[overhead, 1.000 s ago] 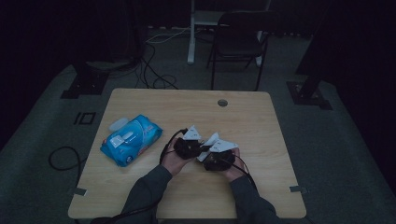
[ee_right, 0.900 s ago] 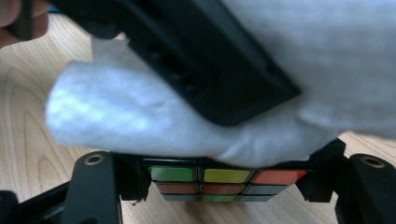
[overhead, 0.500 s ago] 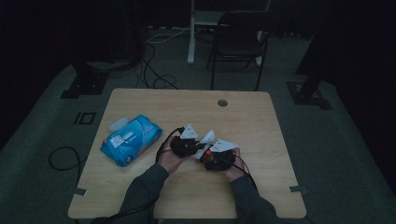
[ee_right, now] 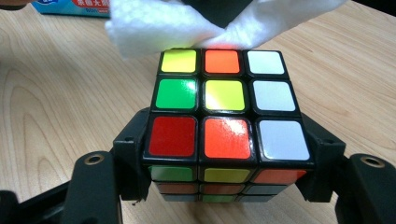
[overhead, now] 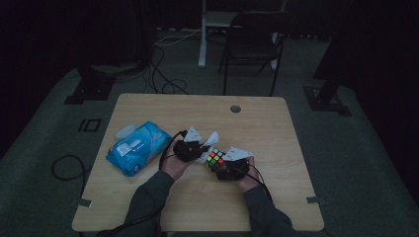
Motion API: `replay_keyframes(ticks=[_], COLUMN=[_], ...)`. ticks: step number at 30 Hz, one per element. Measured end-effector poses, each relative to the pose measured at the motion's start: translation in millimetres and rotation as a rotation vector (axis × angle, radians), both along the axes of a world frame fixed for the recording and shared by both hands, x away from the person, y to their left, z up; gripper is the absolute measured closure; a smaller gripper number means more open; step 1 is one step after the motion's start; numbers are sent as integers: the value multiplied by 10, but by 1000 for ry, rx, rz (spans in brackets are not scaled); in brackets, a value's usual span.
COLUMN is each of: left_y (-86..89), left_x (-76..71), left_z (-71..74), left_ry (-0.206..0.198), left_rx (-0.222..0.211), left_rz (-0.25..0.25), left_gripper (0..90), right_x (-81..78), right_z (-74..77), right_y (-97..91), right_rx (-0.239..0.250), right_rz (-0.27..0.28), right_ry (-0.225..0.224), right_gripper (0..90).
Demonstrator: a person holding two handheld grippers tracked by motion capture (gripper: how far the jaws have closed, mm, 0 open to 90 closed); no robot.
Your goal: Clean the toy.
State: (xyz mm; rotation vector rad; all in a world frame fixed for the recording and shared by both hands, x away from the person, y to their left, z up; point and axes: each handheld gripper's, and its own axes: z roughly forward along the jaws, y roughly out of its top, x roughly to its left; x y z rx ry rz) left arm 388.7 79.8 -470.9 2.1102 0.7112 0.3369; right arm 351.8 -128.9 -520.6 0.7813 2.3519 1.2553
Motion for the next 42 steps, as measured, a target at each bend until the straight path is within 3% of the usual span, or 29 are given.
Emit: replay_keyframes(ticks=[10, 19, 42], left_y=[-29, -121, -381], left_x=[2, 16, -189], left_z=[21, 19, -14], left_ry=[0, 5, 26], left_rx=[-31, -27, -31], left_rz=[-7, -34, -182], left_gripper=[877, 877, 877], right_x=[-10, -25, -22], right_z=[-3, 6, 6], right_y=[19, 35, 24], right_rx=[1, -3, -5], right_rz=[10, 22, 20], right_ry=[5, 1, 2], right_gripper=[341, 341, 341])
